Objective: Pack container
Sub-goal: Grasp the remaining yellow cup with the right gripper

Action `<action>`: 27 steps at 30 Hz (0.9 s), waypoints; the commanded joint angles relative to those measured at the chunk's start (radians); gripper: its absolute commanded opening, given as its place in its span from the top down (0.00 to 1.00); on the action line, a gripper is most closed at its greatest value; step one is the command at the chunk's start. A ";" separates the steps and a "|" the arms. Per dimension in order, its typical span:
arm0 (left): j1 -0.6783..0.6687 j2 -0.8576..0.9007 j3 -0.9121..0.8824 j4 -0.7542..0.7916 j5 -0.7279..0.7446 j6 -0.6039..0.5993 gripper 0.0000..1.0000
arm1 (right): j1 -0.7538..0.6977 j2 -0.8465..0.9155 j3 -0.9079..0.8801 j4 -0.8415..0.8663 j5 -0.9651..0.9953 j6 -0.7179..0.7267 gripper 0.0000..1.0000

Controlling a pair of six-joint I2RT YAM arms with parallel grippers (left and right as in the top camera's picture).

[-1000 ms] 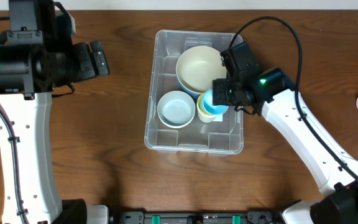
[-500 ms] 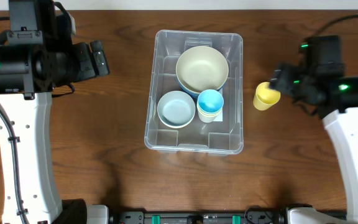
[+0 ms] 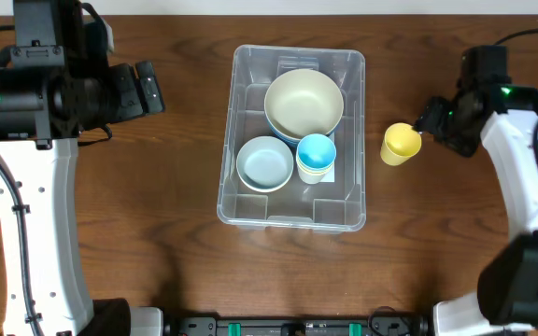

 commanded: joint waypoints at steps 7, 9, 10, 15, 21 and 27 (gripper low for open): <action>0.003 0.000 -0.002 0.000 -0.012 0.003 0.02 | 0.020 0.159 -0.011 0.031 -0.076 -0.074 0.43; 0.003 0.000 -0.002 0.000 -0.012 0.003 0.02 | 0.020 0.182 -0.011 0.031 -0.071 -0.065 0.50; 0.003 0.000 -0.002 0.000 -0.012 0.003 0.02 | 0.020 0.192 -0.011 0.032 -0.066 -0.061 0.54; 0.003 0.000 -0.002 0.000 -0.012 0.003 0.02 | 0.021 0.207 -0.011 0.031 -0.033 -0.047 0.60; 0.003 0.000 -0.002 0.000 -0.012 0.003 0.02 | 0.020 0.199 -0.011 0.031 0.000 -0.047 0.99; 0.003 0.000 -0.002 0.000 -0.012 0.003 0.02 | 0.052 0.058 0.025 -0.020 -0.113 -0.014 0.99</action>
